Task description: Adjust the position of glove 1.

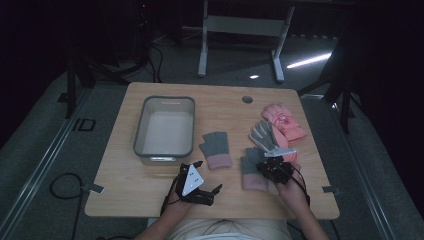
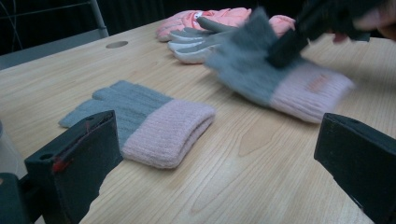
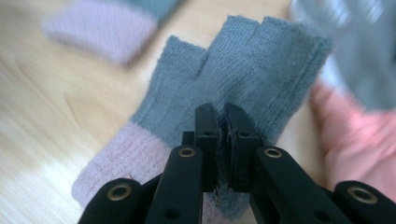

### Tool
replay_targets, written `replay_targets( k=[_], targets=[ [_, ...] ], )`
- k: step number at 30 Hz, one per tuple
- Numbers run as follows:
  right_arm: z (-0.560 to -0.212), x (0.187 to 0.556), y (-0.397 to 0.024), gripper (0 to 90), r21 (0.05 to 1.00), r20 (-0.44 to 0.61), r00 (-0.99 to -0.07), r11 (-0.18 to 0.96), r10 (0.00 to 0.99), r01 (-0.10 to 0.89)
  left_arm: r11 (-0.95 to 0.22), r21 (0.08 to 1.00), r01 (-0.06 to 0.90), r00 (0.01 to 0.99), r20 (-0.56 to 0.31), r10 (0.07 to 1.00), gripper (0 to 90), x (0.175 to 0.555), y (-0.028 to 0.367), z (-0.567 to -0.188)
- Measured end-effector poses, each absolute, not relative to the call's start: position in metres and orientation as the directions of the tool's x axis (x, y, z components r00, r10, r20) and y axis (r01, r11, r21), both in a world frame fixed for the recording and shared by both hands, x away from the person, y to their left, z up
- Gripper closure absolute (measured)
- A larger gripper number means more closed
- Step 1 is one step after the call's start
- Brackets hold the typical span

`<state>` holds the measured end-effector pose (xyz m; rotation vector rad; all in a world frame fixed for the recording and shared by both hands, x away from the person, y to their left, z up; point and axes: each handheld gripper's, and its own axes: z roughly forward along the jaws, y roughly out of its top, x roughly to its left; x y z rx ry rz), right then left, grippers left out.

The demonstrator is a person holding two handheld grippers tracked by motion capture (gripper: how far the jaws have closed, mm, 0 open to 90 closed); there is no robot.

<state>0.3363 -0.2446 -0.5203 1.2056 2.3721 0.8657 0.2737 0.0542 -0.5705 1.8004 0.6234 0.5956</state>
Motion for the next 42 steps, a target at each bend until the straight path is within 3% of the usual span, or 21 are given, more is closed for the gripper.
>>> replay_targets(
  k=[7, 15, 28, 42],
  targets=[
    [-0.476, 0.355, -0.232, 85.0, 0.732, -0.010, -0.603, 0.416, 0.798, 0.539, -0.279, 0.952, 0.122, 0.739, 0.101, 0.666, 0.0, 0.273, 0.054, -0.571],
    [-0.463, 0.375, -0.204, 85.0, 0.761, -0.006, -0.656, 0.429, 0.755, 0.487, -0.279, 0.952, 0.121, 0.741, 0.100, 0.664, 0.0, 0.274, 0.054, -0.570],
    [-0.480, 0.409, -0.146, 84.9, 0.729, 0.024, -0.742, 0.496, 0.670, 0.472, -0.278, 0.953, 0.120, 0.745, 0.098, 0.660, 0.0, 0.273, 0.054, -0.570],
    [-0.512, 0.428, -0.127, 84.7, 0.656, 0.039, -0.772, 0.566, 0.635, 0.499, -0.275, 0.953, 0.125, 0.747, 0.092, 0.659, 0.0, 0.274, 0.054, -0.570]
  ],
)
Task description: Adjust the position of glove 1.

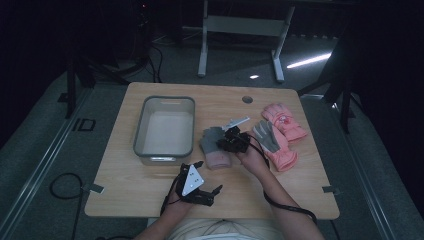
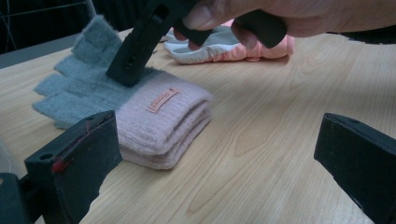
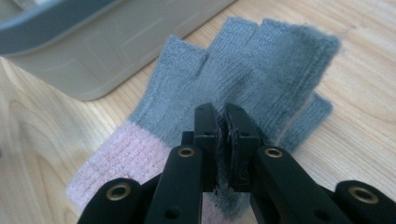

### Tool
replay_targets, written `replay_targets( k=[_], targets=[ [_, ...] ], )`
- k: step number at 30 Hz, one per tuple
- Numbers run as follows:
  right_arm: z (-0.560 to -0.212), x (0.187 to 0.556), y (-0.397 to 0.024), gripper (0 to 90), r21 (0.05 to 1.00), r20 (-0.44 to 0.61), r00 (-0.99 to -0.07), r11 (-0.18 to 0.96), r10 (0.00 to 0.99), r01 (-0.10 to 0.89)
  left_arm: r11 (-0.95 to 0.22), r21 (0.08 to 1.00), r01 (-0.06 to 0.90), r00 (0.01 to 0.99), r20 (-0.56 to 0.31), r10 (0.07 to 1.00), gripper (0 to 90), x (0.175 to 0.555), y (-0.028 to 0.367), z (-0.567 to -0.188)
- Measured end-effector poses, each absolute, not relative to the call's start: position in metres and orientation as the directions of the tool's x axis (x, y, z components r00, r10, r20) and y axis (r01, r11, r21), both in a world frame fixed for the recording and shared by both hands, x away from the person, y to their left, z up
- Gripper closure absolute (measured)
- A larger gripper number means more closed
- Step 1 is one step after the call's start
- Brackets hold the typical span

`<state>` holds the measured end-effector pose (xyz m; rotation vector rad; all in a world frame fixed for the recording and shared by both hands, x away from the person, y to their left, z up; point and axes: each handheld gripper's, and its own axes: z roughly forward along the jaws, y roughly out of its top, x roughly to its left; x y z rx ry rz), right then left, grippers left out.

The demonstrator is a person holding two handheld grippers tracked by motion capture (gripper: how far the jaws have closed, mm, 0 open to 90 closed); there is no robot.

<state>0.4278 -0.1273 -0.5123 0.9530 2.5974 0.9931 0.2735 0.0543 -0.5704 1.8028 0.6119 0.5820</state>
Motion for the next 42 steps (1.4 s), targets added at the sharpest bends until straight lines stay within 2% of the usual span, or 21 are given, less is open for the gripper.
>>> replay_targets(
  k=[12, 24, 28, 33, 37, 39, 42],
  targets=[
    [-0.530, 0.437, -0.128, 83.1, 0.613, 0.072, -0.774, 0.584, 0.629, 0.532, -0.277, 0.952, 0.127, 0.750, 0.090, 0.655, 0.0, 0.274, 0.054, -0.570],
    [-0.536, 0.434, -0.135, 77.6, 0.600, 0.109, -0.767, 0.573, 0.632, 0.558, -0.292, 0.943, 0.157, 0.780, 0.063, 0.623, 0.0, 0.278, 0.054, -0.570],
    [-0.535, 0.431, -0.138, 73.1, 0.600, 0.115, -0.754, 0.560, 0.646, 0.572, -0.296, 0.944, 0.146, 0.777, 0.076, 0.625, 0.0, 0.277, 0.052, -0.570],
    [-0.519, 0.429, -0.146, 66.6, 0.649, 0.119, -0.744, 0.516, 0.657, 0.559, -0.353, 0.928, 0.123, 0.825, 0.102, 0.556, 0.0, 0.282, 0.042, -0.562],
    [-0.508, 0.435, -0.155, 65.0, 0.675, 0.120, -0.728, 0.482, 0.675, 0.558, -0.381, 0.912, 0.151, 0.826, 0.095, 0.555, 3.3, 0.289, 0.035, -0.552],
    [-0.500, 0.444, -0.161, 64.1, 0.684, 0.120, -0.705, 0.456, 0.699, 0.569, -0.391, 0.892, 0.227, 0.826, 0.036, 0.562, 3.7, 0.301, 0.029, -0.542],
    [-0.499, 0.453, -0.163, 62.9, 0.684, 0.125, -0.684, 0.437, 0.718, 0.584, -0.487, 0.852, 0.192, 0.799, 0.152, 0.582, 9.5, 0.306, 0.018, -0.536]
  ],
)
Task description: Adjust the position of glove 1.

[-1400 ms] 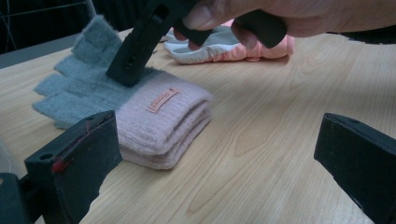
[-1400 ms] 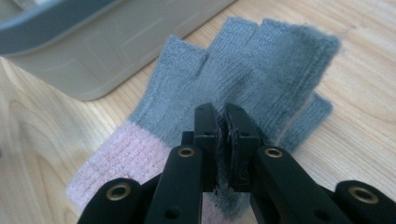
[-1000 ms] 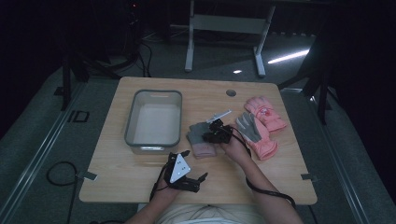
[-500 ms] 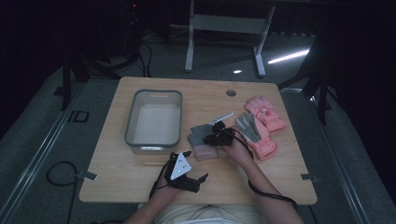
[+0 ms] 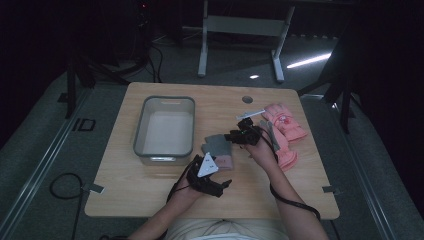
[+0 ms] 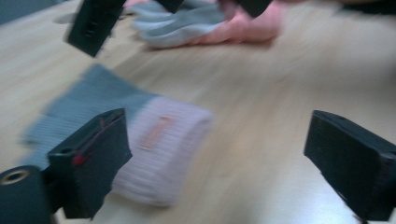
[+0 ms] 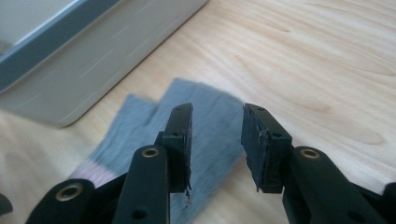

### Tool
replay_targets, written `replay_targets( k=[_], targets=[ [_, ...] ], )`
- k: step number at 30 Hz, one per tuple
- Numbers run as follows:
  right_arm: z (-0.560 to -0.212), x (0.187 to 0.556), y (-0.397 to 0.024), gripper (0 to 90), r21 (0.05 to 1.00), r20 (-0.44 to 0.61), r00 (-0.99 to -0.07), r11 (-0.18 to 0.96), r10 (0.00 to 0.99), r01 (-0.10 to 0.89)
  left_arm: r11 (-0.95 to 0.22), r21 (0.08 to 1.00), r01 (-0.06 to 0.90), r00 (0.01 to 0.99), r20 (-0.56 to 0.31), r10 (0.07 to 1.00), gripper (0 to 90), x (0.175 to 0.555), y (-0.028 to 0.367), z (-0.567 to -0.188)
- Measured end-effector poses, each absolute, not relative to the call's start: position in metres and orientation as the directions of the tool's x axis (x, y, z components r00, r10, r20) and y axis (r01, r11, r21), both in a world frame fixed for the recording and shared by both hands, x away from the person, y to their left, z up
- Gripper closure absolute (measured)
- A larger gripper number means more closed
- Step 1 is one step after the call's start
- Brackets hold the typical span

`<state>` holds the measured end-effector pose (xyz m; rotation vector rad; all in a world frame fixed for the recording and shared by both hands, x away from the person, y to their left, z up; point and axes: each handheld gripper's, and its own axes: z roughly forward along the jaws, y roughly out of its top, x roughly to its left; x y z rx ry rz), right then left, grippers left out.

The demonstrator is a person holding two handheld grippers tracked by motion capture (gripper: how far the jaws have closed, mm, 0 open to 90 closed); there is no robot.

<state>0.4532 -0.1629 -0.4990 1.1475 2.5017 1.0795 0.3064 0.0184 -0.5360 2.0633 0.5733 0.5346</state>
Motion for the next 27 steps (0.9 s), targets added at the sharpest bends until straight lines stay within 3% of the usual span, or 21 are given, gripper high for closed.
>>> replay_targets(
  k=[3, 4, 9, 16, 20, 21, 27],
  targets=[
    [-0.500, 0.459, -0.162, 62.9, 0.676, 0.127, -0.668, 0.429, 0.734, 0.600, -0.508, 0.844, 0.174, 0.812, 0.169, 0.559, 12.3, 0.308, 0.017, -0.536],
    [-0.503, 0.465, -0.161, 61.5, 0.669, 0.138, -0.651, 0.415, 0.746, 0.617, -0.575, 0.803, 0.153, 0.824, 0.218, 0.523, 13.9, 0.315, 0.010, -0.539],
    [-0.515, 0.481, -0.158, 52.4, 0.634, 0.170, -0.607, 0.386, 0.776, 0.671, -0.645, 0.753, 0.126, 0.834, 0.272, 0.480, 23.7, 0.322, 0.006, -0.549],
    [-0.535, 0.489, -0.154, 45.4, 0.581, 0.207, -0.592, 0.389, 0.779, 0.715, -0.716, 0.688, 0.119, 0.802, 0.359, 0.478, 37.4, 0.325, 0.004, -0.561],
    [-0.542, 0.488, -0.149, 46.0, 0.551, 0.221, -0.595, 0.405, 0.772, 0.730, -0.731, 0.674, 0.112, 0.788, 0.388, 0.479, 51.9, 0.327, 0.005, -0.562],
    [-0.542, 0.488, -0.149, 46.0, 0.551, 0.221, -0.595, 0.405, 0.772, 0.730, -0.731, 0.674, 0.112, 0.788, 0.388, 0.479, 57.5, 0.327, 0.005, -0.562],
    [-0.544, 0.488, -0.146, 48.2, 0.543, 0.288, -0.589, 0.378, 0.755, 0.750, -0.691, 0.712, 0.125, 0.797, 0.343, 0.497, 68.3, 0.330, 0.011, -0.564]
  ],
)
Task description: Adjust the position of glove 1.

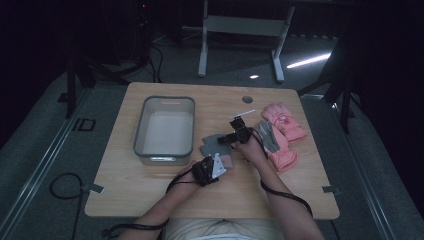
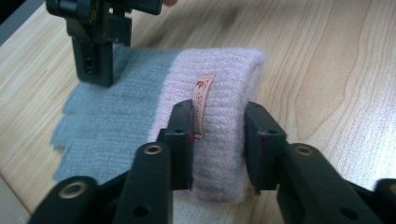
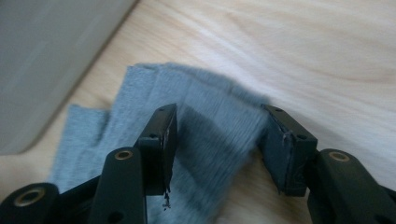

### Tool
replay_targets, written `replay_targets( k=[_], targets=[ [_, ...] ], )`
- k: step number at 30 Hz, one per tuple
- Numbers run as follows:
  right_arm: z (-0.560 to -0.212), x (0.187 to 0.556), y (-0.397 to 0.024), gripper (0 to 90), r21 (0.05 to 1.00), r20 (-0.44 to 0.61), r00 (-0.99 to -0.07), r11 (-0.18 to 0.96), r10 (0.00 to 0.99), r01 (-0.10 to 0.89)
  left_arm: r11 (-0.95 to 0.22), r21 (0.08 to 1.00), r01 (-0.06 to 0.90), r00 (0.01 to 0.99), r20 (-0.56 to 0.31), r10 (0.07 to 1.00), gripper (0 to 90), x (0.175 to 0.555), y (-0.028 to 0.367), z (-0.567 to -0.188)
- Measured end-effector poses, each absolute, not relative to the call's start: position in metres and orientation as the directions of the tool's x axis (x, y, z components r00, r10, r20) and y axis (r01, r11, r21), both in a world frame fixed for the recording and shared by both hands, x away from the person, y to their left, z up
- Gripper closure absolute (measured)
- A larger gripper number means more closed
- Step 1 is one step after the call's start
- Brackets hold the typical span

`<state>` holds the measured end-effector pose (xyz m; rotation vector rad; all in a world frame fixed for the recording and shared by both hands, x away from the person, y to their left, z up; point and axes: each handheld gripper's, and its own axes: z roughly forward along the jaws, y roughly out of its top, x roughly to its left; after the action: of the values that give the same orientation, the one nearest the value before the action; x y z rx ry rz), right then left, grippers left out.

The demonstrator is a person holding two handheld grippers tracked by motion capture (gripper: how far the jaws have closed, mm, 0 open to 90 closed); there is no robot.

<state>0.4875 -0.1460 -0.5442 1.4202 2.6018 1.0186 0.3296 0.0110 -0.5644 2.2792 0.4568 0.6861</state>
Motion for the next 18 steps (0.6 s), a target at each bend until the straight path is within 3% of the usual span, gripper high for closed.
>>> replay_targets(
  k=[6, 9, 14, 18],
  targets=[
    [-0.546, 0.487, -0.134, 56.3, 0.519, 0.356, -0.614, 0.398, 0.704, 0.757, -0.677, 0.722, 0.142, 0.821, 0.296, 0.488, 72.1, 0.335, 0.015, -0.562],
    [-0.544, 0.487, -0.132, 70.5, 0.526, 0.368, -0.611, 0.385, 0.701, 0.758, -0.657, 0.736, 0.162, 0.820, 0.270, 0.505, 72.9, 0.336, 0.016, -0.562],
    [-0.533, 0.481, -0.137, 73.4, 0.559, 0.352, -0.623, 0.378, 0.698, 0.738, -0.660, 0.724, 0.201, 0.834, 0.227, 0.503, 74.4, 0.340, 0.018, -0.554],
    [-0.521, 0.477, -0.147, 73.6, 0.583, 0.368, -0.622, 0.349, 0.691, 0.734, -0.672, 0.719, 0.178, 0.839, 0.246, 0.485, 75.2, 0.338, 0.018, -0.547]
  ],
)
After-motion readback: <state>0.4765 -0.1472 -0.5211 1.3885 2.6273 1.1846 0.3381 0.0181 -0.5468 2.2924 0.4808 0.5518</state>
